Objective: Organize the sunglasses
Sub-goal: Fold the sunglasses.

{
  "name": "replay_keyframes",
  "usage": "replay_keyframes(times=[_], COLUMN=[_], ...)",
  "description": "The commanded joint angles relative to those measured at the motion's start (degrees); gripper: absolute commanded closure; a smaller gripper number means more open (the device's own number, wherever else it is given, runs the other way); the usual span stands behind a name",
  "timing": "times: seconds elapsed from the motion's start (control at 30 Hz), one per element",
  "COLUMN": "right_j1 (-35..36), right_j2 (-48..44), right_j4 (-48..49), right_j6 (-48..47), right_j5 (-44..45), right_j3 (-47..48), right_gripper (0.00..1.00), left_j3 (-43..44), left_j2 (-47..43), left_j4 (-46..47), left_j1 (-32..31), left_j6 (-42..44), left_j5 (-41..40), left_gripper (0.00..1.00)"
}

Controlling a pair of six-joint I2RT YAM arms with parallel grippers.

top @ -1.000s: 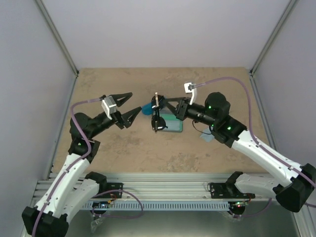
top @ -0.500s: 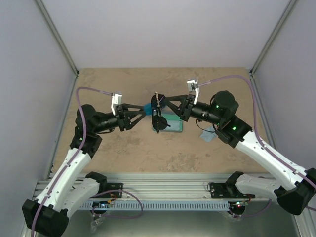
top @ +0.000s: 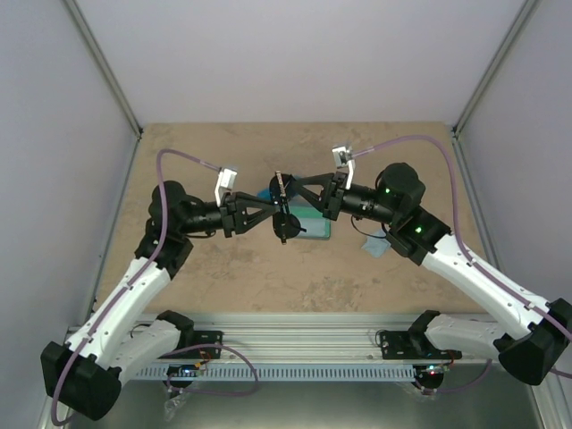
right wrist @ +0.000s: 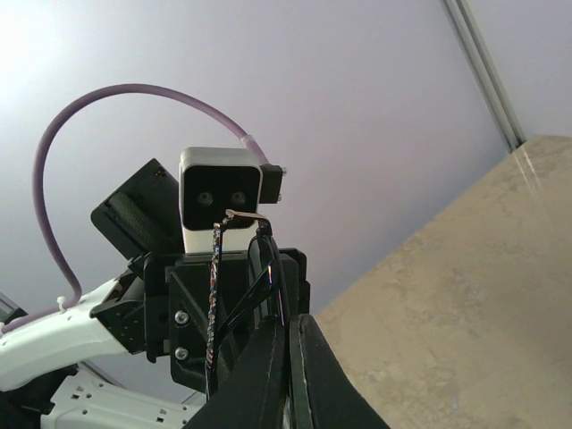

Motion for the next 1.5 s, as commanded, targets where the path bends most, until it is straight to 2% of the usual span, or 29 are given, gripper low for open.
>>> replay_keyframes(times=[0.0,0.17,0.33,0.43,0.47,0.67,0.77,1.03,1.2,1.33,1.47], right_j1=[0.08,0.08,0.08,0.08,0.08,0.08,0.08,0.08,0.08,0.08,0.08], right_j2=[0.0,-0.04,0.2,0.04,-0.18,-4.96,-9.26,-20.38,-24.43,-25.2,-23.74], right_j4=[2.82,2.53,1.96,1.14,0.42,-4.23,-7.02,-16.28,-21.03,-21.37,-21.51], right_j6=[0.53,-0.2,-1.06,-1.33,-1.44,-1.7,-1.79,0.52,4.11,5.85,6.59], right_j5=[-1.34,-1.18,-0.98,-0.41,0.67,7.01,9.88,23.14,31.19,33.59,34.05], right_j3=[-0.53,-1.21,-2.23,-2.74,-2.85,-4.77,-6.88,-15.61,-19.98,-22.32,-23.32], right_gripper=[0.99,0.99,0.99,0.97,0.94,0.54,0.48,0.44,0.43,0.43,0.43], left_j3=[1.46,2.23,2.72,2.97,3.4,5.9,6.46,7.59,8.53,8.93,9.06], left_j2=[0.97,1.94,3.36,3.81,3.77,3.86,4.52,7.7,11.57,15.39,19.16], left_j4=[0.03,-0.13,-0.29,-1.64,-2.79,-11.89,-13.22,-18.11,-22.15,-25.14,-25.87], left_j1=[-0.95,-1.63,-1.73,-1.73,-1.68,-1.73,-1.72,-2.33,-5.09,-6.21,-7.83], left_j6=[-0.33,-0.9,-2.46,-0.97,0.33,9.36,12.24,24.03,34.1,42.79,50.26], left_j5=[1.32,1.34,1.26,0.65,0.2,-3.38,-4.49,-12.17,-20.19,-26.55,-29.42], left_gripper=[0.77,0.83,1.0,1.0,1.0,1.0,1.0,1.0,1.0,1.0,1.0])
